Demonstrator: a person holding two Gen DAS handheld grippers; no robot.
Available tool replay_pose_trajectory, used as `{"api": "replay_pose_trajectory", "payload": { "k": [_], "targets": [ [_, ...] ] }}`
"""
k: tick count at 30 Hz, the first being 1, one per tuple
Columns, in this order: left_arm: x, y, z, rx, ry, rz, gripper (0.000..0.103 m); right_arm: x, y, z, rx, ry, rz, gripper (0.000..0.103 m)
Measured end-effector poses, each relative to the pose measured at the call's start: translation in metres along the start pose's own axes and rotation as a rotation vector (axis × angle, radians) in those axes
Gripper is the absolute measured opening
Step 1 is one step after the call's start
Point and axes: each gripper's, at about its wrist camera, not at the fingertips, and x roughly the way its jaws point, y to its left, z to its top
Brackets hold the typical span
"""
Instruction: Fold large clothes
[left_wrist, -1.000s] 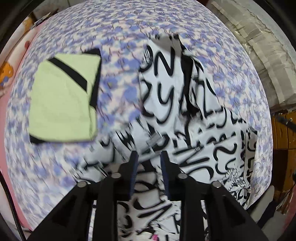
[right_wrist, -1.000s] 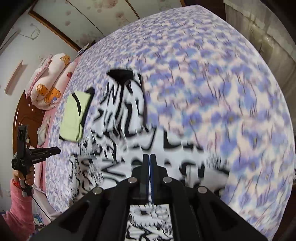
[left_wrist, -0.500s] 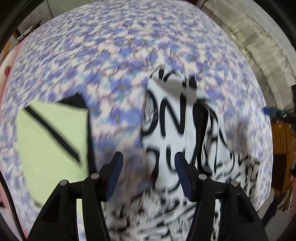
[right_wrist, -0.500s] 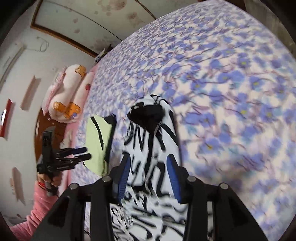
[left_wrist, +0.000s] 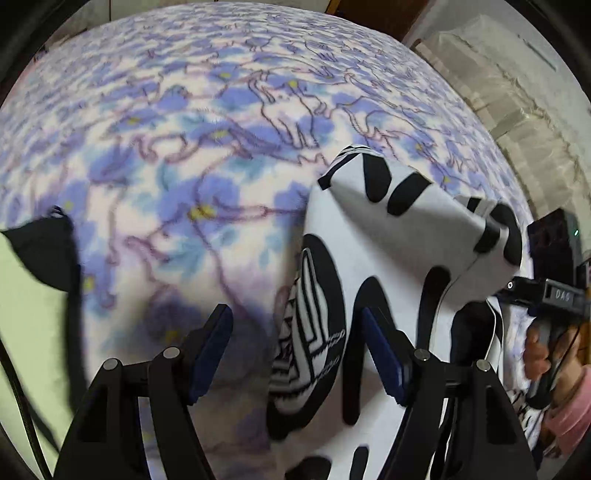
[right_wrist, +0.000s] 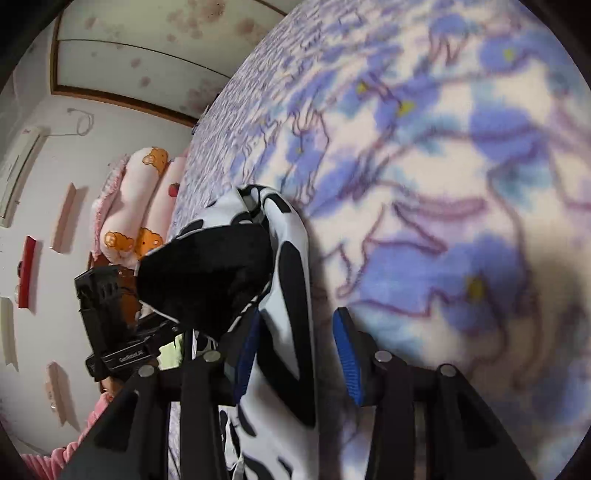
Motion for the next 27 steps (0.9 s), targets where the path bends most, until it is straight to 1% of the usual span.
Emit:
{"api": "replay_pose_trajectory", "payload": {
  "k": [1,3,6,8,9,10,11,12,14,15,18,21,24,27],
  "targets": [
    [0.005,0.002,0.000,-0.014,-0.009,-0.030,0.071,0.002,-0.002,0.001,0.001,-0.013,0.028,0.041],
    [0.011,0.003,0.003,-0.034,-0.024,-0.063,0.071,0.007,-0.005,0.003,0.002,-0.013,0.064,0.041],
    [0.021,0.005,0.009,-0.075,-0.031,-0.091,0.071,0.014,-0.007,0.008,-0.008,-0.002,0.083,0.041],
    [0.026,0.006,0.012,-0.100,-0.039,-0.102,0.068,0.017,-0.005,0.008,-0.015,-0.023,0.102,0.040],
    [0.027,0.006,0.012,-0.109,-0.046,-0.107,0.059,0.016,-0.005,0.007,-0.016,-0.033,0.107,0.037],
    [0.029,0.005,0.013,-0.116,-0.052,-0.121,0.044,0.016,-0.005,0.006,-0.016,-0.040,0.114,0.021],
    [0.030,0.003,0.012,-0.121,-0.053,-0.139,0.034,0.017,-0.006,0.005,-0.002,-0.048,0.114,0.010],
    [0.032,0.001,0.012,-0.129,-0.043,-0.160,0.018,0.018,-0.007,0.004,0.011,-0.053,0.113,0.009],
    [0.031,-0.004,0.012,-0.125,-0.042,-0.146,0.014,0.018,-0.007,0.002,0.036,-0.069,0.131,0.004],
    [0.029,-0.007,0.013,-0.117,-0.046,-0.144,0.010,0.016,-0.005,0.002,0.043,-0.075,0.129,0.003],
    [0.014,-0.013,0.014,-0.119,-0.056,-0.151,0.007,0.006,0.009,0.002,0.020,-0.085,0.132,0.003],
    [-0.014,-0.024,0.016,-0.109,-0.100,-0.152,0.007,-0.011,0.032,0.001,-0.029,-0.098,0.132,0.002],
    [-0.058,-0.036,0.009,-0.084,-0.172,-0.194,0.006,-0.035,0.057,-0.006,-0.063,-0.123,0.177,0.002],
    [-0.103,-0.046,-0.008,-0.051,-0.251,-0.240,0.006,-0.062,0.081,-0.021,-0.126,-0.154,0.211,0.002]
  ]
}}
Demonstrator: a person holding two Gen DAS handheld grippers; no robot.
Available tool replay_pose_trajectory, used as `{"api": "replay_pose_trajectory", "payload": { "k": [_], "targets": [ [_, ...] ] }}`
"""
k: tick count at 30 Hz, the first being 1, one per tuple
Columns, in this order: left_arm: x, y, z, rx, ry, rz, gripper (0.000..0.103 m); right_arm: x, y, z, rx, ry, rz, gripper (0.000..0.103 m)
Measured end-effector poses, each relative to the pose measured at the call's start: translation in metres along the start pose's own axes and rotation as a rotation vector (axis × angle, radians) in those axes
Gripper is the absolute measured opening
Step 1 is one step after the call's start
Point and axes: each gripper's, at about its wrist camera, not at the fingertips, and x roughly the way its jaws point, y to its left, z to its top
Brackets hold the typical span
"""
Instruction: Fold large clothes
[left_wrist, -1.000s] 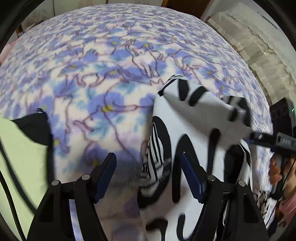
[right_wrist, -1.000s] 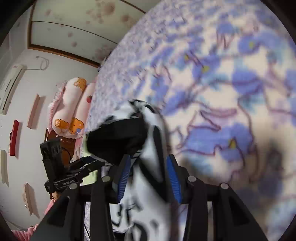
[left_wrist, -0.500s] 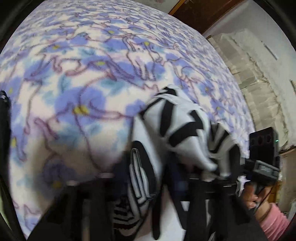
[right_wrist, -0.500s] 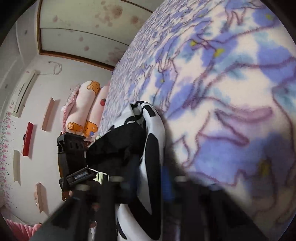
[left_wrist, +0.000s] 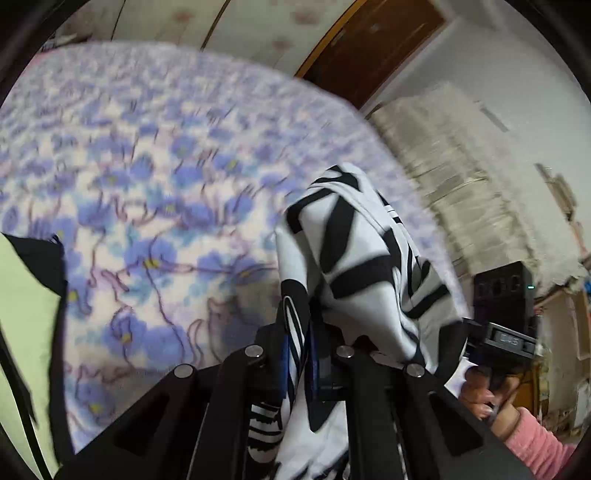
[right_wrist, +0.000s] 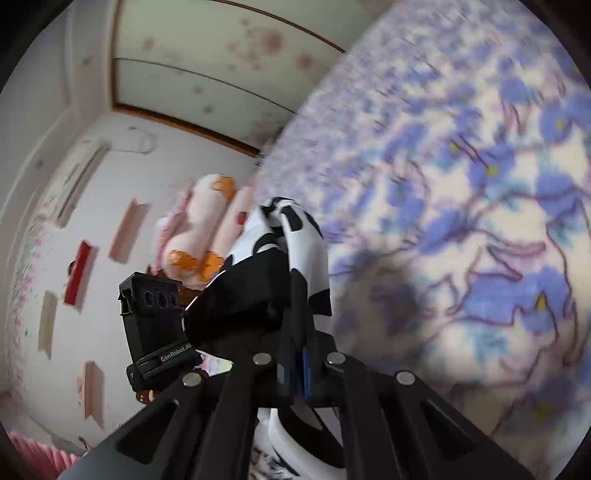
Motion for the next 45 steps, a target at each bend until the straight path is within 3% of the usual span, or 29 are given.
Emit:
{"api": "replay_pose_trajectory", "payload": {
  "k": [6,14,22,27,31,36,41,45],
  "targets": [
    [-0.086,-0.037,-0.036,0.091,-0.054,-0.101,0.006,-0.053,0.052,-0.036,-0.119,-0.033,0.071,0.002],
    [-0.152,-0.073,-0.117,0.196,0.026,-0.093,0.006,-0.091,0.096,-0.113,-0.196,-0.002,0.086,0.002],
    [-0.164,-0.073,-0.224,0.158,0.178,-0.064,0.006,-0.105,0.103,-0.206,-0.194,0.118,-0.021,0.002],
    [-0.147,-0.077,-0.300,0.215,0.308,0.043,0.006,-0.108,0.081,-0.263,-0.133,0.176,-0.110,0.002],
    [-0.132,-0.078,-0.343,0.232,0.366,0.094,0.006,-0.114,0.057,-0.300,-0.059,0.182,-0.173,0.006],
    [-0.136,-0.083,-0.363,0.206,0.369,0.122,0.007,-0.122,0.041,-0.329,0.024,0.209,-0.229,0.006],
    [-0.146,-0.091,-0.361,0.198,0.385,0.150,0.009,-0.134,0.037,-0.330,0.147,0.210,-0.220,0.009],
    [-0.154,-0.099,-0.356,0.183,0.426,0.191,0.011,-0.136,0.047,-0.330,0.171,0.266,-0.283,0.010]
  ]
}}
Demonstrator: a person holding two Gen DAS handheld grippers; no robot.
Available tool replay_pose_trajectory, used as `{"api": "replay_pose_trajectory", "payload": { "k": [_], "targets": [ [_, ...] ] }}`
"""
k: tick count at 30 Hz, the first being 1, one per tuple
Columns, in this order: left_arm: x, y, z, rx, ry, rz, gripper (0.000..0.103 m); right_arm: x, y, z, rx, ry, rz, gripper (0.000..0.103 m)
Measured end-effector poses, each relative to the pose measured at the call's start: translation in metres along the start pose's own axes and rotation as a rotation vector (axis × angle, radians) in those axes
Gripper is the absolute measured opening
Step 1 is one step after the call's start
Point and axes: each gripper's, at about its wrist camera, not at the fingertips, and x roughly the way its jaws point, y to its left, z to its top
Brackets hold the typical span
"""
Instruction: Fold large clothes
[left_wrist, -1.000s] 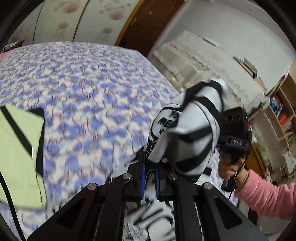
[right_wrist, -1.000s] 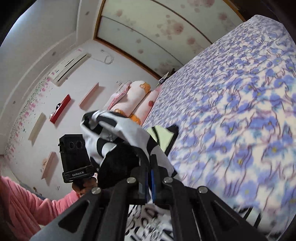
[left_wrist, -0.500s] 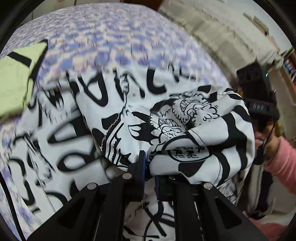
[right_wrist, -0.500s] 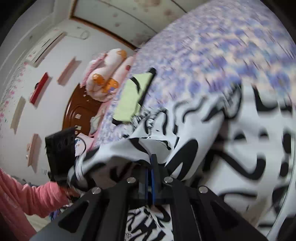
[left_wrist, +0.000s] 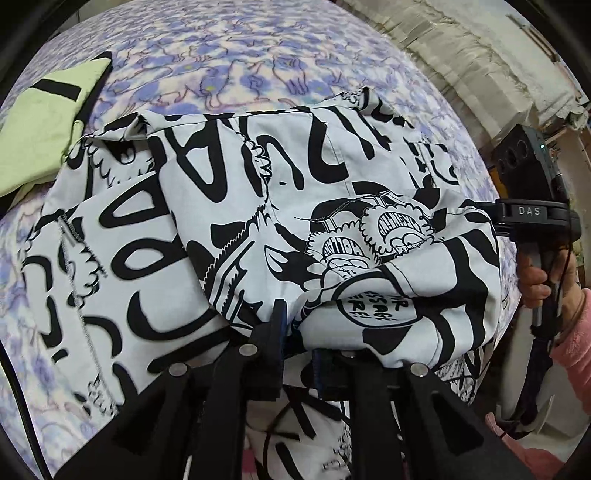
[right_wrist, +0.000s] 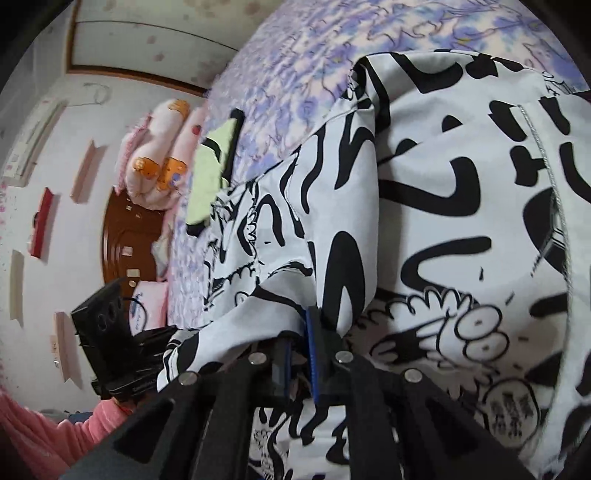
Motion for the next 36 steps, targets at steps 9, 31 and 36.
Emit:
{"api": "replay_pose_trajectory", "payload": {
  "k": [9,31,36],
  "targets": [
    [-0.026,0.008,-0.002,-0.152,0.088,0.010,0.087,-0.035,0.008,-0.018,0.181,0.038,-0.076,0.053],
    [0.052,0.060,-0.026,-0.984,0.137,-0.383,0.037,0.018,0.001,-0.036,0.588,0.052,0.021,0.022],
    [0.048,0.058,-0.006,-1.013,0.117,-0.409,0.011,0.014,0.014,-0.022,0.553,0.027,0.024,0.006]
  ]
}}
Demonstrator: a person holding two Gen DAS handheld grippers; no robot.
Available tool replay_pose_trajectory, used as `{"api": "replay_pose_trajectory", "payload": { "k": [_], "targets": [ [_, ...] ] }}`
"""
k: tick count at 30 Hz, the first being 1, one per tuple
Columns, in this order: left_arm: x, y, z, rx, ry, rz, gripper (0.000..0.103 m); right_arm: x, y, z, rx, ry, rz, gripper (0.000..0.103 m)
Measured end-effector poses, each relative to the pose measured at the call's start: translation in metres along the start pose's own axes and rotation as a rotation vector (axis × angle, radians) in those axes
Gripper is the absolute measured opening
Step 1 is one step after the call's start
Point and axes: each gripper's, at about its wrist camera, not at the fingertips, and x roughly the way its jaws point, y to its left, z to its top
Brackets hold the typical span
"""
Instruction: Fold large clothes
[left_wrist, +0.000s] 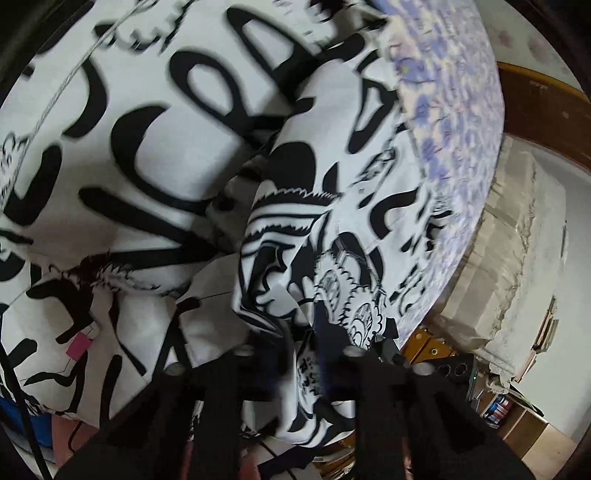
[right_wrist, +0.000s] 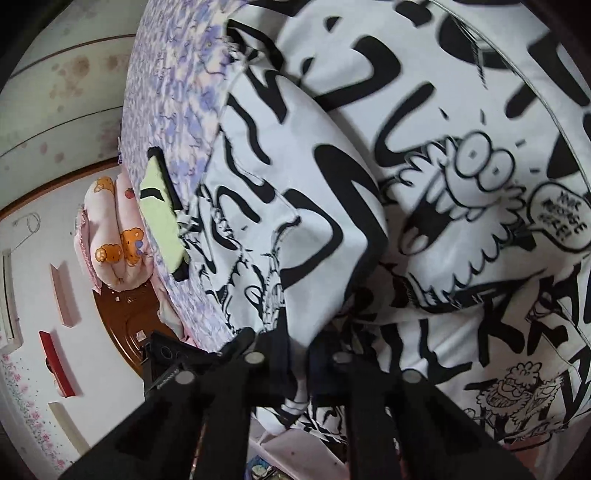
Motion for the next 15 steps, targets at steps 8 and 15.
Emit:
{"api": "replay_pose_trajectory", "payload": {
  "k": [8,15],
  "targets": [
    [-0.034,-0.073,0.025,0.276,-0.168,-0.151,0.005,-0.026,0.068,0.021,-0.272,-0.130,0.051,0.004],
    [-0.036,-0.090,0.025,0.477,-0.258,-0.104,0.005,-0.013,0.074,0.020,-0.468,-0.180,-0.053,0.004]
  ]
}}
